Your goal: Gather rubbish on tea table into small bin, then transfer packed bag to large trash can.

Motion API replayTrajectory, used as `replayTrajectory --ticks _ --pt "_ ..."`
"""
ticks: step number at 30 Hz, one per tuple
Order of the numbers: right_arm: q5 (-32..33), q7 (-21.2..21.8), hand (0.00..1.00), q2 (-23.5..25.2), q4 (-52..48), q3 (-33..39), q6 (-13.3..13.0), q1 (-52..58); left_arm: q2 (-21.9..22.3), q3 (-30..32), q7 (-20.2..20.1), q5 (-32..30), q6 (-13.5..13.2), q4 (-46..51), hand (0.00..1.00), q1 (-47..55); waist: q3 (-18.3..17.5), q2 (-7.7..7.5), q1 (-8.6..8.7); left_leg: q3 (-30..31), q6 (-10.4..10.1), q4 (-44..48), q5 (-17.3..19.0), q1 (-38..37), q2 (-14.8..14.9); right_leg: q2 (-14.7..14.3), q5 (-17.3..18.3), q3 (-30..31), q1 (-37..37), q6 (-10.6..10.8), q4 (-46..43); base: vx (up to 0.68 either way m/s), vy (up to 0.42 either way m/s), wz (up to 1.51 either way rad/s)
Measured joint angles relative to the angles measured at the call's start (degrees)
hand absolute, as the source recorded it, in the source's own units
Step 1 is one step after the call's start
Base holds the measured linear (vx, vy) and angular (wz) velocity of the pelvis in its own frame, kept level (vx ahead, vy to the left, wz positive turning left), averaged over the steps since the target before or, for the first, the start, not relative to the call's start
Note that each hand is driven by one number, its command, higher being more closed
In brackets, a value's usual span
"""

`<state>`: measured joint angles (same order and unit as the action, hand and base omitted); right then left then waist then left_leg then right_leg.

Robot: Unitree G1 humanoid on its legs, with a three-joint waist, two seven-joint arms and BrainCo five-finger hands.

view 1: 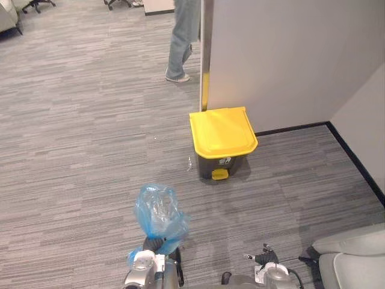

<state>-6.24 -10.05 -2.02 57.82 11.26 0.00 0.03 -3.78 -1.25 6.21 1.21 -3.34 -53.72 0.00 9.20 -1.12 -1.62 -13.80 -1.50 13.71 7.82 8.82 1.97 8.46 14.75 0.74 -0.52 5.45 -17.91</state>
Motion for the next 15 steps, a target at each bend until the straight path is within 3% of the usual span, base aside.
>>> replayTrajectory --ticks 3,5,6,8,10,11,12,14,15 --pt "0.0 0.2 0.0 0.7 -0.5 -0.1 0.0 0.0 -0.2 -0.7 -0.1 0.0 0.1 -0.5 1.0 1.1 0.0 0.13 -0.04 -1.3 1.6 -0.5 2.8 -5.1 -1.0 0.9 -0.6 2.5 9.9 2.2 -24.0 0.25 0.158 -0.19" --pt "-0.1 0.3 0.0 0.7 -0.6 -0.4 -0.1 -0.2 -0.7 -0.9 0.0 0.0 0.3 -0.5 1.0 0.9 -0.1 -0.23 0.83 -1.2 2.1 -1.2 3.7 -7.1 -1.1 0.5 2.1 0.4 13.5 0.8 -28.4 0.28 0.029 0.11" --pt "-0.1 0.3 0.0 0.7 -0.7 -0.5 -0.2 -0.6 -0.8 -0.8 0.1 0.0 0.3 -0.5 1.0 0.7 0.1 0.16 1.24 -0.9 1.9 -2.2 4.2 -8.9 -0.7 -0.4 3.4 -2.2 15.6 -0.9 -27.4 0.3 -0.021 0.14" --pt "-0.1 0.3 0.0 0.7 -0.7 -0.7 -0.4 -1.2 -0.9 -0.5 0.1 0.0 0.3 -0.5 1.0 0.4 0.3 0.58 1.65 -0.6 0.9 -3.2 4.5 -11.2 0.5 -2.8 3.6 -4.8 17.8 -2.3 -22.0 0.33 -0.081 0.13" --pt "-0.1 0.3 0.0 0.8 -0.7 -0.8 -0.5 -1.1 -1.7 -0.5 0.1 0.0 0.2 -0.6 1.0 0.2 -0.1 -0.19 1.89 0.4 -0.6 -4.3 4.8 -13.1 0.3 -4.6 -1.5 -5.9 18.2 -3.3 -9.4 0.4 -0.11 0.3" --pt "0.0 0.3 0.0 -0.3 -0.2 -0.4 -0.5 -1.1 -1.0 -0.6 0.1 0.0 0.2 -1.9 1.0 -0.5 -0.4 0.75 2.25 2.6 -1.6 -4.7 5.3 -13.9 0.9 -5.5 -6.0 -7.1 16.4 -7.5 -7.1 0.48 -0.111 0.2" --pt "-0.1 0.2 0.0 -1.1 0.4 -0.3 -0.5 -1.3 -0.2 -0.5 -0.1 0.0 0.0 -2.1 1.0 -0.5 -1.1 2.26 1.93 3.5 -1.9 -4.7 5.2 -13.8 2.2 -6.6 -5.9 -7.4 16.1 -7.8 -5.9 0.48 -0.113 0.11" --pt "-0.1 0.2 0.0 -1.9 0.6 -0.2 -0.3 -1.5 0.4 -0.4 -0.1 0.0 -0.1 -2.1 1.0 -0.9 -0.7 3.48 1.83 3.6 -3.0 -3.9 4.5 -14.1 3.1 -7.1 -5.3 -8.4 14.2 -8.5 -4.3 0.37 -0.125 0.11" --pt "0.0 0.1 0.0 -1.9 0.5 0.3 -0.2 -0.7 1.0 0.0 -0.2 -0.1 0.0 -2.0 1.0 -1.0 -0.6 3.55 1.91 3.7 -4.0 1.6 3.9 -13.3 3.8 -7.2 -5.3 -9.3 10.4 -8.5 -1.7 0.35 -0.124 0.34"
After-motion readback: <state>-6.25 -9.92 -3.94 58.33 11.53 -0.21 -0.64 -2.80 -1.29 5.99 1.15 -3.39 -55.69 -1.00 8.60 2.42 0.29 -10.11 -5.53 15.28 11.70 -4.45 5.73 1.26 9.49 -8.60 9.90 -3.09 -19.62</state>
